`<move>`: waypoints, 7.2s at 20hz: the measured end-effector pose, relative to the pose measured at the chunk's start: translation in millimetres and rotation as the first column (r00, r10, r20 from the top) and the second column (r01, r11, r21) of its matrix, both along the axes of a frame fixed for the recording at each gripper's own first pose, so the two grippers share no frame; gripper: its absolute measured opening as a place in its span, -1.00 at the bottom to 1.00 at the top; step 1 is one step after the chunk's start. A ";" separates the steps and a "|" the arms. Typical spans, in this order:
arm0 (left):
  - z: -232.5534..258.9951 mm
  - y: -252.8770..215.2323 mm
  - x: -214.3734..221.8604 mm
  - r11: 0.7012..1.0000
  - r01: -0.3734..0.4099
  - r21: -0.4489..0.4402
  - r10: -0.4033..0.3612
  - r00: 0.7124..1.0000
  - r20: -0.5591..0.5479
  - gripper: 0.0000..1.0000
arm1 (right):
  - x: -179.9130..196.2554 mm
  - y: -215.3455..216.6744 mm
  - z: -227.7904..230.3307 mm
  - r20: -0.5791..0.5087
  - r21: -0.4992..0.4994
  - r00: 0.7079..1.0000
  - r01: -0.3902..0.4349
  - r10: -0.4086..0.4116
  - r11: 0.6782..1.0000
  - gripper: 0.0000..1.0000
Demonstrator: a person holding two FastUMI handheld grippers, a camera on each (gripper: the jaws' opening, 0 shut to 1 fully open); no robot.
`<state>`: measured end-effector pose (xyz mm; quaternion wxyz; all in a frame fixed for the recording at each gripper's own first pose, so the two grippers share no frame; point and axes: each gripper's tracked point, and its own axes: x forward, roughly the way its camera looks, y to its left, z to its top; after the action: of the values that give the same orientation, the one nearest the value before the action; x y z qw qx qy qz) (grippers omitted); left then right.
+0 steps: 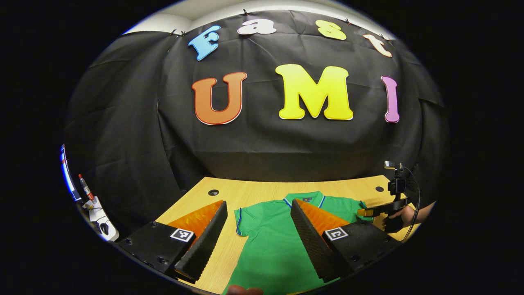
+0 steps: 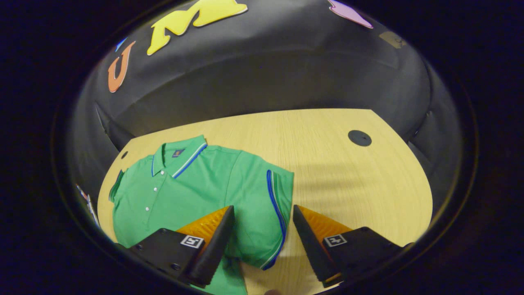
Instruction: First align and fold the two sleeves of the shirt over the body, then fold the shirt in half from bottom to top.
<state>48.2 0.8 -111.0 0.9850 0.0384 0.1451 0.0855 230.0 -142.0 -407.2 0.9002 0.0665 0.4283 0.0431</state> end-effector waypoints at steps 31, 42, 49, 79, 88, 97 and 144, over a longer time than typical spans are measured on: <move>-14.9 70.2 -51.7 0.990 -0.125 -0.068 0.122 0.991 -0.055 0.99 | 21.2 144.2 60.4 0.044 0.102 0.997 -0.069 0.064 0.992 -0.93; -22.0 94.3 -49.0 0.987 -0.116 -0.115 0.109 0.992 -0.067 0.99 | 12.0 175.6 109.9 0.184 0.030 0.972 -0.153 0.145 0.988 0.55; -61.8 82.2 -3.8 0.977 0.019 -0.214 -0.049 0.990 -0.135 0.99 | -56.2 169.8 190.0 0.288 0.011 0.937 -0.210 0.198 0.978 0.68; -266.9 115.2 163.0 0.958 -0.090 -0.274 -0.088 0.813 -0.576 0.54 | -221.5 72.8 233.7 0.276 -0.105 0.958 -0.054 0.081 0.993 0.72; -261.5 132.2 162.5 0.942 -0.136 -0.306 -0.050 0.847 -0.530 -0.93 | -220.1 56.9 229.5 0.280 -0.132 0.959 -0.017 0.054 0.991 0.84; -190.0 100.8 177.9 0.924 0.000 -0.382 -0.155 0.914 -0.376 -0.94 | -218.0 35.8 240.6 0.318 -0.131 0.948 0.065 -0.020 0.989 0.90; -198.4 39.1 -207.5 0.933 0.228 -0.279 -0.353 0.729 -0.586 1.00 | -367.8 18.5 134.6 0.018 -0.119 0.987 -0.159 0.162 0.980 0.90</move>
<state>-159.3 39.9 -309.4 0.8798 -0.0058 0.4641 -0.1022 -137.8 -123.5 -272.6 0.9019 -0.0217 0.4216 0.0912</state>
